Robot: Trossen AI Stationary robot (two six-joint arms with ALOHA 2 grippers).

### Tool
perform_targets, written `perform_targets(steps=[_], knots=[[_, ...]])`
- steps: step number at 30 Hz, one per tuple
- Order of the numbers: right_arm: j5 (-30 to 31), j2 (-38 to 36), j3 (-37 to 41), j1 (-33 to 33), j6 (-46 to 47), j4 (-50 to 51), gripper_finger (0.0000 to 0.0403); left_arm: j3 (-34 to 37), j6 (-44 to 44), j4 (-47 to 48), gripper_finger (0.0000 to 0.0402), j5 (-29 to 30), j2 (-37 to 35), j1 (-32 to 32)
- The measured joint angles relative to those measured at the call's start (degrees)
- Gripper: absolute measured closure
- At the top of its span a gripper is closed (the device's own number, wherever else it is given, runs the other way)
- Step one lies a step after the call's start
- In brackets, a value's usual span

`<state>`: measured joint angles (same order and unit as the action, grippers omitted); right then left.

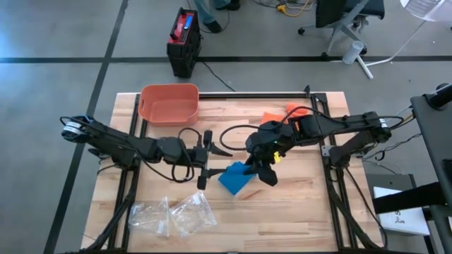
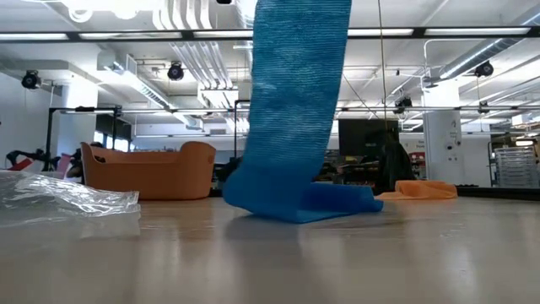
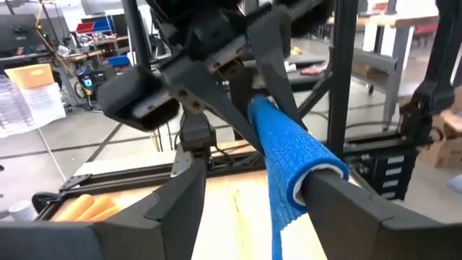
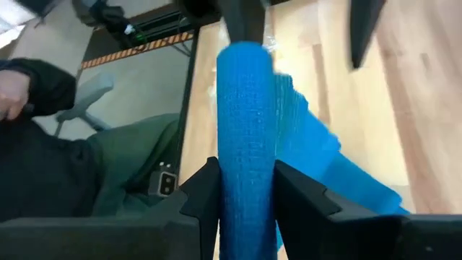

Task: Roll bandage
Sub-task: Roll the blue bandage

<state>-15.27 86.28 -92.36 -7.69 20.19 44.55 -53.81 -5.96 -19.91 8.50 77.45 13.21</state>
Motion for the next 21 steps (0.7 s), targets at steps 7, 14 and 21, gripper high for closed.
perform_targets(steps=[7,14,21], knots=[[0.83,0.07,0.00,0.07,0.28,-0.95,0.0271,0.07,-0.21,-0.08,0.0300,0.02,0.90,0.00],[0.84,-0.75,0.00,0.07,-1.64,-1.34,0.0247,0.07,1.09,0.03,0.0387,0.21,-0.19,-0.02],[14.54,-8.08,0.20,-2.46,-6.41,1.99,0.0225,1.62,8.19,1.51,0.0398,0.54,-4.00,-0.07]])
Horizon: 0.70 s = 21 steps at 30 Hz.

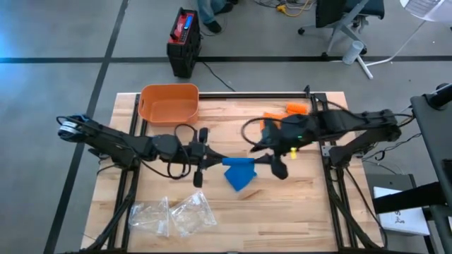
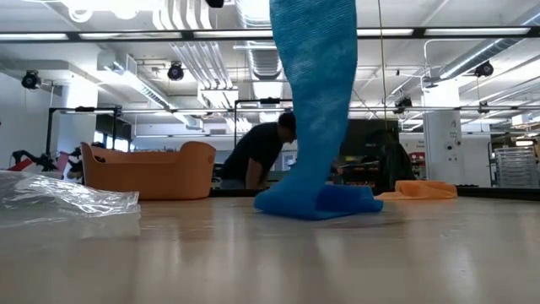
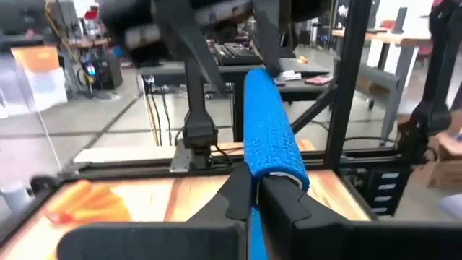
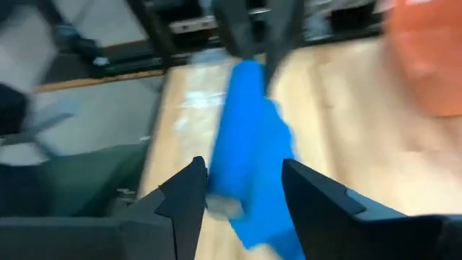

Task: Roll bandage
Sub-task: Roll the blue bandage

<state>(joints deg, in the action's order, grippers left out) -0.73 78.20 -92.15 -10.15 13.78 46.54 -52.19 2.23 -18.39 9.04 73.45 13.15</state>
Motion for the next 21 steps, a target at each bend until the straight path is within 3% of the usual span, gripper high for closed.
perform_targets(steps=[6,11,16,21], knots=[[16.66,-5.82,6.46,-7.01,-11.25,-4.57,0.0220,2.91,15.31,-0.12,0.0400,0.90,-1.33,-0.05],[21.87,-7.99,18.86,-11.58,-20.16,-17.16,0.0220,5.02,33.69,0.20,0.0400,0.85,-1.38,-0.56],[26.79,-7.52,26.57,-14.07,-29.24,-31.50,0.0219,5.03,37.90,0.09,0.0401,-7.18,-1.40,-1.15],[36.42,-7.61,27.80,-16.43,-38.02,-33.02,0.0219,4.36,42.20,0.18,0.0401,-12.87,-1.51,-1.58]])
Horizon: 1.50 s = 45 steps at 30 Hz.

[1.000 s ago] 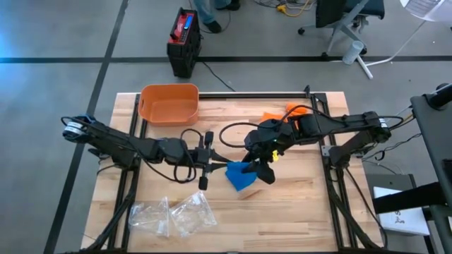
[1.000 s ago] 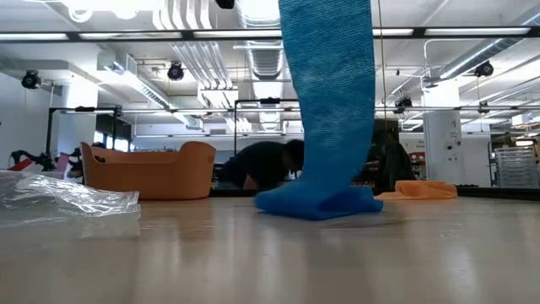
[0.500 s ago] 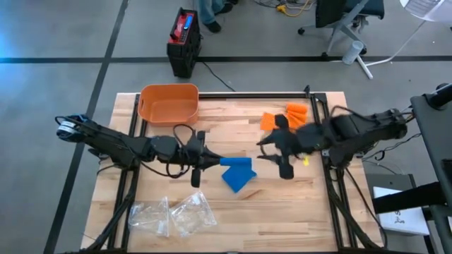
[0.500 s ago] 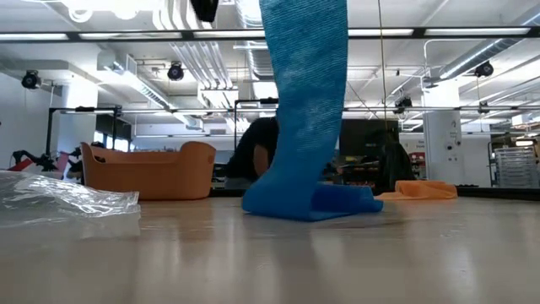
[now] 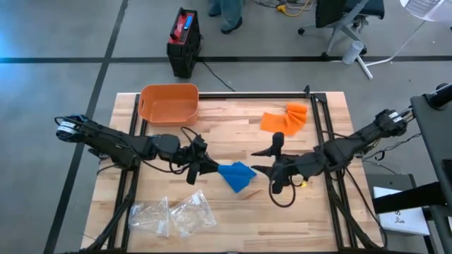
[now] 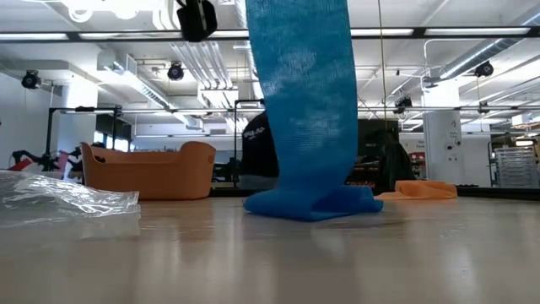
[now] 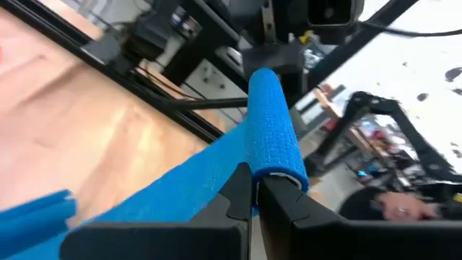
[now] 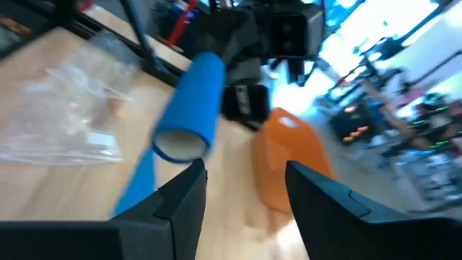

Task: Roll bandage
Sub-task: Roll the blue bandage

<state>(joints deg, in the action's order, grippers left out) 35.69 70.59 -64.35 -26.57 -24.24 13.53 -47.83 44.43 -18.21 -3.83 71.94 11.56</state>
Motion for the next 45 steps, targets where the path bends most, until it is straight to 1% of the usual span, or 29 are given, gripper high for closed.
perform_targets(steps=[1,8,13,17,21,24,28,34,40,45], knots=[[0.85,-0.11,0.03,-0.36,-1.46,-0.27,0.0219,-0.03,0.16,0.09,0.0401,-0.41,0.00,0.03],[1.90,1.52,-0.70,-3.50,-8.97,-2.10,0.0219,-0.09,1.13,0.30,0.0401,-0.63,0.00,-0.58],[2.39,3.17,-0.99,-4.06,-12.54,-3.65,0.0219,-0.11,1.11,0.30,0.0401,-0.66,0.00,-0.54],[4.83,4.44,-1.01,-4.06,-15.35,-4.31,0.0219,-0.11,0.85,0.33,0.0401,-0.66,0.00,-0.54],[6.19,5.10,-1.01,-4.08,-16.33,-6.91,0.0219,-0.11,-2.99,0.32,0.0401,-0.64,-0.02,-0.54],[6.39,5.20,-1.01,-4.04,-15.94,-7.01,0.0219,-0.11,-6.26,0.44,0.0401,-0.64,-0.46,-0.54],[6.35,4.28,-1.01,-4.06,-11.03,-7.07,0.0220,-0.11,-11.60,0.35,0.0401,-0.62,-1.26,-0.54],[5.44,4.14,-1.01,-2.87,1.80,-8.12,0.0220,-0.14,-19.47,-0.56,0.0401,-0.64,-1.73,-0.54],[0.93,4.42,-1.01,-2.23,7.50,-9.10,0.0220,-0.14,-21.46,-1.22,0.0401,-0.73,-1.73,-0.49],[-0.44,4.35,-1.01,-1.43,16.98,-9.54,0.0220,-0.14,-23.90,-1.32,0.0401,0.10,-1.77,-0.54]])
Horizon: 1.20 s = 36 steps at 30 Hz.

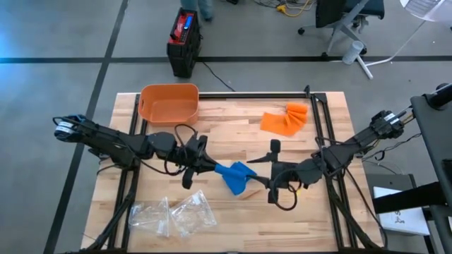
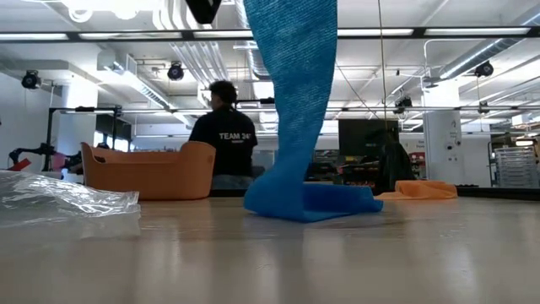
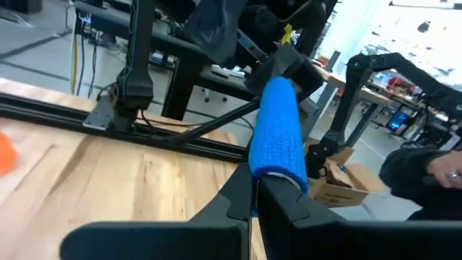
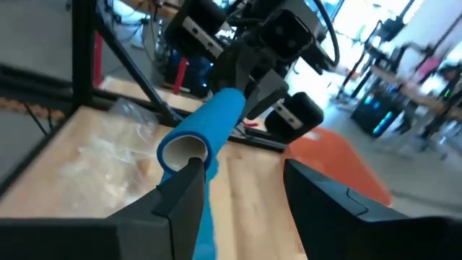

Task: Roll bandage
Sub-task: Roll the blue bandage

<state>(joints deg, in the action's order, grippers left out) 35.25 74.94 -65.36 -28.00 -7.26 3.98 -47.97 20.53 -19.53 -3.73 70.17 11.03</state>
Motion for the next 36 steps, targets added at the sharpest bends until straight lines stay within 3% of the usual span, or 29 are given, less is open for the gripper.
perform_targets(steps=[9,20,28,36], knots=[[0.35,-0.23,0.00,0.28,10.05,0.06,0.0220,0.00,-6.18,-0.72,0.0401,5.38,-0.04,-0.04],[0.70,-0.42,0.00,0.99,12.59,0.65,0.0220,0.01,-8.06,-0.33,0.0401,6.36,-1.91,-0.07],[0.94,-2.37,0.02,1.00,2.82,3.38,0.0220,-0.04,-5.81,2.01,0.0401,6.84,-4.75,-0.07],[0.84,-2.36,0.02,0.13,-11.74,3.28,0.0220,-0.04,7.54,4.59,0.0401,6.26,-4.96,-0.09]])
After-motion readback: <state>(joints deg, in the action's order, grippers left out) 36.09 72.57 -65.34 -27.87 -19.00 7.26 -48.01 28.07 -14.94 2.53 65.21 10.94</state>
